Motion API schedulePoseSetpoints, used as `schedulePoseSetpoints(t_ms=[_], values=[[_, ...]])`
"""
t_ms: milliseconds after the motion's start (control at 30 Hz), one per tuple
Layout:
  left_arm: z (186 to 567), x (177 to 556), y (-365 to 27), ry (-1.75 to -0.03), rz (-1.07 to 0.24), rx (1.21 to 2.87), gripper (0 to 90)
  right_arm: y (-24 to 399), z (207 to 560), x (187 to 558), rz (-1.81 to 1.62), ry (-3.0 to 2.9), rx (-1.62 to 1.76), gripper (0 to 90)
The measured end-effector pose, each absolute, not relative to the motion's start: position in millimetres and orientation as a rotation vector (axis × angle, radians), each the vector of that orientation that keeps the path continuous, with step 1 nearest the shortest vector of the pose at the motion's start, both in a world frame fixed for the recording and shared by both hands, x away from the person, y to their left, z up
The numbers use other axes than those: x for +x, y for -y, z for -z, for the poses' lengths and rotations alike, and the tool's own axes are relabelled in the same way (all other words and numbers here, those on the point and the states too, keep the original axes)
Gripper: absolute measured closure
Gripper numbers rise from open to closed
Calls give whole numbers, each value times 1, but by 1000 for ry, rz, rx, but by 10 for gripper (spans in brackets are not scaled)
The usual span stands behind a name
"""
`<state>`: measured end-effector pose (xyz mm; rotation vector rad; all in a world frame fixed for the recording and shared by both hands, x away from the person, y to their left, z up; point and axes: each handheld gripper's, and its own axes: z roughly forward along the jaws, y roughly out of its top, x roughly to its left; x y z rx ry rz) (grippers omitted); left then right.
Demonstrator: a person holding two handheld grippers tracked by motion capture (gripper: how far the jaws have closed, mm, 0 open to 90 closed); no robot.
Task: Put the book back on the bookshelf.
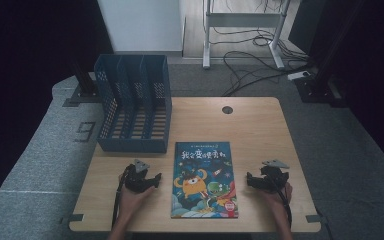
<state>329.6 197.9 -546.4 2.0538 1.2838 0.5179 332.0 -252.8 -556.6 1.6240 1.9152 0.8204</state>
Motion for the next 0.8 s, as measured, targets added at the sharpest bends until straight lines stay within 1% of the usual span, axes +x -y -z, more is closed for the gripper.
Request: schedulePoseSetpoints(t_ms=[200, 367, 500, 800], values=[[546, 330, -198, -1284, -519, 2053, 311, 253, 556, 333, -818, -1907, 1633, 11], [546, 332, -199, -1291, -520, 2051, 309, 253, 556, 331, -821, -1893, 1636, 36], [546, 334, -199, -1293, -521, 2049, 308, 252, 556, 327, -836, -1901, 1613, 76], [546, 334, -199, -1293, -521, 2049, 308, 252, 556, 328, -834, -1885, 1623, 97]])
